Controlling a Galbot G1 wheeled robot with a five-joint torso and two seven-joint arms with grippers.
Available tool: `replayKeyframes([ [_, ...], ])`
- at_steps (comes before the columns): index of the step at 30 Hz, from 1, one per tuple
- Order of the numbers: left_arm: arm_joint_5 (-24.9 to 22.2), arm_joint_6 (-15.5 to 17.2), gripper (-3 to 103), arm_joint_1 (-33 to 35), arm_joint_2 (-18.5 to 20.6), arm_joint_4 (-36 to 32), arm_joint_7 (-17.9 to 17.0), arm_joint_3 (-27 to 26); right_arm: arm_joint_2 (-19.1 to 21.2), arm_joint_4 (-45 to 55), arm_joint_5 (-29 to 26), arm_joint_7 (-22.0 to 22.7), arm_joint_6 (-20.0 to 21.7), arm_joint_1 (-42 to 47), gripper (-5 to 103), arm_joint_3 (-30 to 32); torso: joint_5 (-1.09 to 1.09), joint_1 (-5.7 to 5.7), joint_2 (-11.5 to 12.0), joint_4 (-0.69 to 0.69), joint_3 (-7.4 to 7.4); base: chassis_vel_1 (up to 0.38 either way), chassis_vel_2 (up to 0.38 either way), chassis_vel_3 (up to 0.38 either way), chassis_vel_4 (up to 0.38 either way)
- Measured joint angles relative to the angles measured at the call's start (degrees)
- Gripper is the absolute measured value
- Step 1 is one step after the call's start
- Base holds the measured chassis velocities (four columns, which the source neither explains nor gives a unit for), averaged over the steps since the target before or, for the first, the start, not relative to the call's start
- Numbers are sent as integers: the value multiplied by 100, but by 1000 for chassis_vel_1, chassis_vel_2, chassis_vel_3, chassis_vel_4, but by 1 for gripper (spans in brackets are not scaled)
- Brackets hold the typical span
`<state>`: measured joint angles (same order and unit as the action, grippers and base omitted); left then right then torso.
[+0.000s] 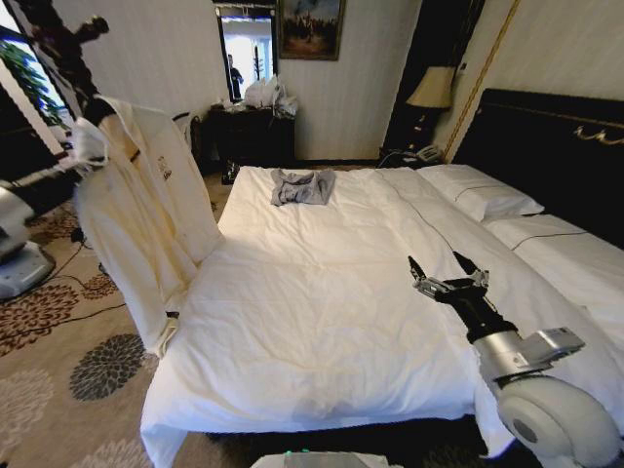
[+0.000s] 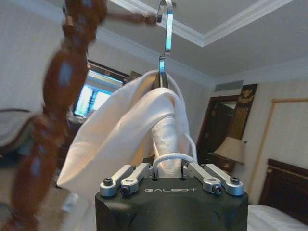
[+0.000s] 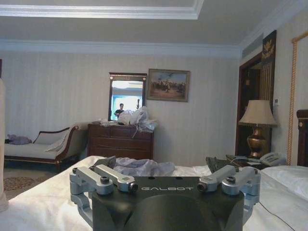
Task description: Pick up the clothes from the bed and hang them on the clothes hanger.
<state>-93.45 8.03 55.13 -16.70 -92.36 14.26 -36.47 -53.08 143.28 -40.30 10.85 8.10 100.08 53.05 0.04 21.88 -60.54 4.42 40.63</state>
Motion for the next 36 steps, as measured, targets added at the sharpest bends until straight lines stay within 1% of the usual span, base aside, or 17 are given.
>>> replayKeyframes([
  [1, 0, 0, 20, 0, 0, 0, 0, 0, 0, 0, 0, 0, 0, 0, 100, 0, 0, 0, 0, 0, 0, 0, 0, 0, 0],
  [2, 83, -19, 20, -207, -163, 23, 0, 245, -21, 0, 5, 0, 6, 18, 100, 2, -3, -1, 0, 0, 0, 0, 0, 0, 0],
  [3, 256, -61, 20, -720, -515, 146, -29, 783, -59, -1, 22, -1, 10, 57, 100, 3, -9, 0, 1, 3, 1, 0, 0, 0, 0],
  [4, 364, -85, 20, -1073, -741, 250, -55, 1110, -87, -1, 40, -3, 12, 83, 100, 5, -7, 0, 0, 5, 1, 0, 0, 0, 0],
  [5, 364, -85, 20, -1073, -741, 250, -55, 1110, -87, -1, 40, -3, 12, 83, 100, 5, -7, 0, 0, 5, 1, 0, 0, 0, 0],
  [7, 605, -115, 20, -1739, -1163, 491, -102, 1681, -163, -2, 76, -15, 13, 142, 100, 38, -5, 1, 1, 8, 2, 0, 0, 0, 0],
  [8, 662, -115, 20, -1953, -1262, 563, -111, 1871, -195, -3, 88, -21, 13, 176, 100, 61, -4, 2, 1, 10, 2, 0, 0, 0, 0],
  [10, 669, -115, 20, -2061, -1288, 591, -117, 1966, -218, -3, 102, -28, 13, 207, 100, 80, -3, 2, 1, 10, 2, 0, 0, 0, 0],
  [14, 539, -92, 20, -2629, -1215, 685, -119, 2411, -276, -5, 153, -69, -10, 283, 100, 132, -3, 1, 1, 3, 1, 0, 0, 0, 0],
  [17, 284, -25, 20, -3313, -1126, 836, -136, 2803, -288, -5, 179, -77, -22, 248, 100, 107, -2, 0, 0, 0, 0, 0, 0, 0, 0],
  [19, 221, -6, 20, -3484, -1115, 893, -155, 2904, -288, -5, 186, -78, -23, 237, 100, 93, -2, 0, 0, 1, 0, 0, 0, 0, 0],
  [20, 102, 32, 20, -3855, -1089, 1070, -167, 3167, -289, -5, 195, -78, -25, 232, 100, 77, -1, 0, 1, 4, 0, 0, 0, 0, 0],
  [23, -45, 75, 20, -4361, -1095, 1443, -170, 3564, -301, -5, 218, -79, -38, 274, 100, 81, -4, 1, 1, 3, 1, 0, 0, 0, 0],
  [28, -212, 136, 20, -4875, -1179, 1749, -184, 3873, -351, -5, 269, -88, -64, 349, 100, 100, -5, 1, 1, 1, 1, 0, 0, 0, 0],
  [30, -260, 160, 20, -5245, -1253, 1864, -184, 4073, -391, -5, 340, -110, -86, 395, 100, 98, -4, 0, 1, 5, 1, 0, 0, 0, 0],
  [34, -314, 172, 20, -5538, -1289, 1876, -182, 4215, -416, -5, 379, -120, -99, 411, 100, 87, -2, 1, 1, 7, 1, 0, 0, 0, 0],
  [36, -366, 190, 20, -5789, -1276, 1883, -165, 4392, -423, -5, 389, -123, -107, 409, 100, 81, -3, 0, 1, 3, 1, 0, 0, 0, 0],
])
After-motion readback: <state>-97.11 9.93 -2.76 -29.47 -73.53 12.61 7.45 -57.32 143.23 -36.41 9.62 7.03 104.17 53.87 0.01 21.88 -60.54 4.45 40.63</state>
